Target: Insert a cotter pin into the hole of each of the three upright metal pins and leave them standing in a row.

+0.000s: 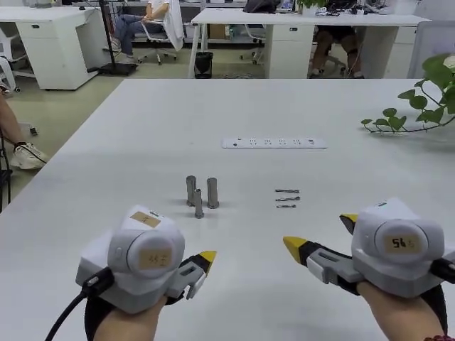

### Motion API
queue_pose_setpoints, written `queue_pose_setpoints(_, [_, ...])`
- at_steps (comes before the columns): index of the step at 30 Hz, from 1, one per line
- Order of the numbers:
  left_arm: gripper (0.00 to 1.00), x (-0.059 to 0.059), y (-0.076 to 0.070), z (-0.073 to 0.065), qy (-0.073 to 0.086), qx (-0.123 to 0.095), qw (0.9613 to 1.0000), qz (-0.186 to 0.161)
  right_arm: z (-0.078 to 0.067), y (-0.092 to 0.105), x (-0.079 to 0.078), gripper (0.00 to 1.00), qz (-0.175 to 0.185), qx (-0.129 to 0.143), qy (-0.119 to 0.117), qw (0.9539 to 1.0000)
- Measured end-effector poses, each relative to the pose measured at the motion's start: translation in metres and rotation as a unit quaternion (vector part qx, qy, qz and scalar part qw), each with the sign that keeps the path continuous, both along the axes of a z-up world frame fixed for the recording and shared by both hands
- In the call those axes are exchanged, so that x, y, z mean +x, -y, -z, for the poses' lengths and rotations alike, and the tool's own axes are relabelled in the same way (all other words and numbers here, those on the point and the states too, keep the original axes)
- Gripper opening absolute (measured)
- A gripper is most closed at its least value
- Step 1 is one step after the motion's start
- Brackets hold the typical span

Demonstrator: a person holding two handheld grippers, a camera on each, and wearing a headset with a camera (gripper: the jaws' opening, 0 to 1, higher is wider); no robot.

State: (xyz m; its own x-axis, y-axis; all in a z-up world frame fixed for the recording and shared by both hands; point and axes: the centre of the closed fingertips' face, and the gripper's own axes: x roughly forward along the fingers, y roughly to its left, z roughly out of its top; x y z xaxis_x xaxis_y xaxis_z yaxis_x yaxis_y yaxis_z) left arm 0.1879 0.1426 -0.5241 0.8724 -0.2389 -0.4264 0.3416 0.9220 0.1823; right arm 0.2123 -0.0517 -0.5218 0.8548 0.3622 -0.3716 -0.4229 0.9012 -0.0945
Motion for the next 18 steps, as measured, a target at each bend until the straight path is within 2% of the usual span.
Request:
queue_pose_setpoints(11, [0.57, -0.0003, -0.0014, -0.0004, -0.001, -0.003, 1.0000, -0.003, -0.0005, 0.0007, 0.0007, 0.61, 0.003, -0.001, 0.003, 1.0000])
queue_pose_setpoints(18, [0.63, -0.0003, 0.0019, -0.0008, -0.001, -0.006, 1.0000, 0.004, -0.0019, 0.0010, 0.0015, 0.65, 0.004, -0.001, 0.007, 1.0000])
